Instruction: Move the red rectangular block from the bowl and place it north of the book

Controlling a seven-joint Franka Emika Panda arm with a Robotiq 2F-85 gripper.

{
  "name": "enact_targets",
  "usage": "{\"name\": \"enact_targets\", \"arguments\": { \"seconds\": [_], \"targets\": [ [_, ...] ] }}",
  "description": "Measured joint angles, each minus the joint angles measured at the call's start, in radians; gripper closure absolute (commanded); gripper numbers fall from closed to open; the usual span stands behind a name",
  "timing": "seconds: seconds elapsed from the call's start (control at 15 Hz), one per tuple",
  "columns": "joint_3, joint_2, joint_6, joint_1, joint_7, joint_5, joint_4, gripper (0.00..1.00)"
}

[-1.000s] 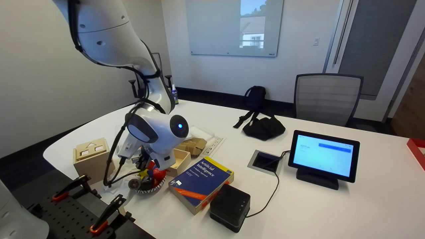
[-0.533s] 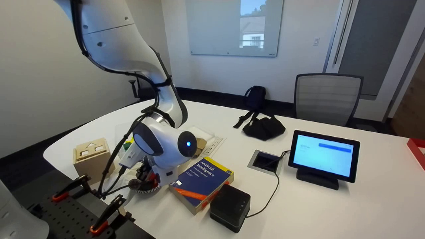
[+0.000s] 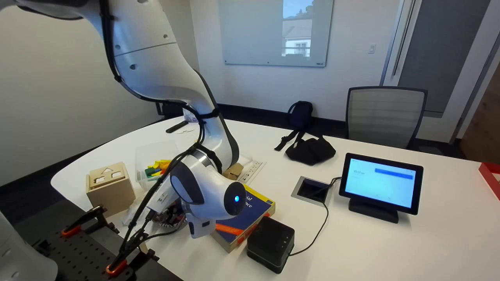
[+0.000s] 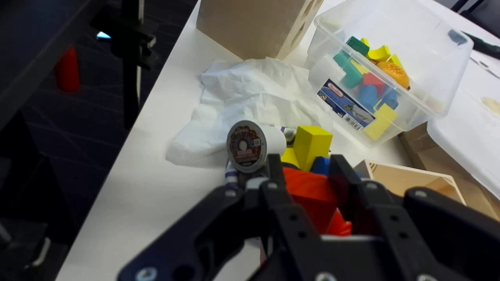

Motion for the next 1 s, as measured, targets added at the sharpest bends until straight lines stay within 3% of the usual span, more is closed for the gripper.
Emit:
{"name": "enact_targets", "arguments": {
  "seconds": [1.0],
  "targets": [
    [-0.049,0.312,-0.191,-0.027,-0.006,0.0,0.305,0.91]
  ]
}}
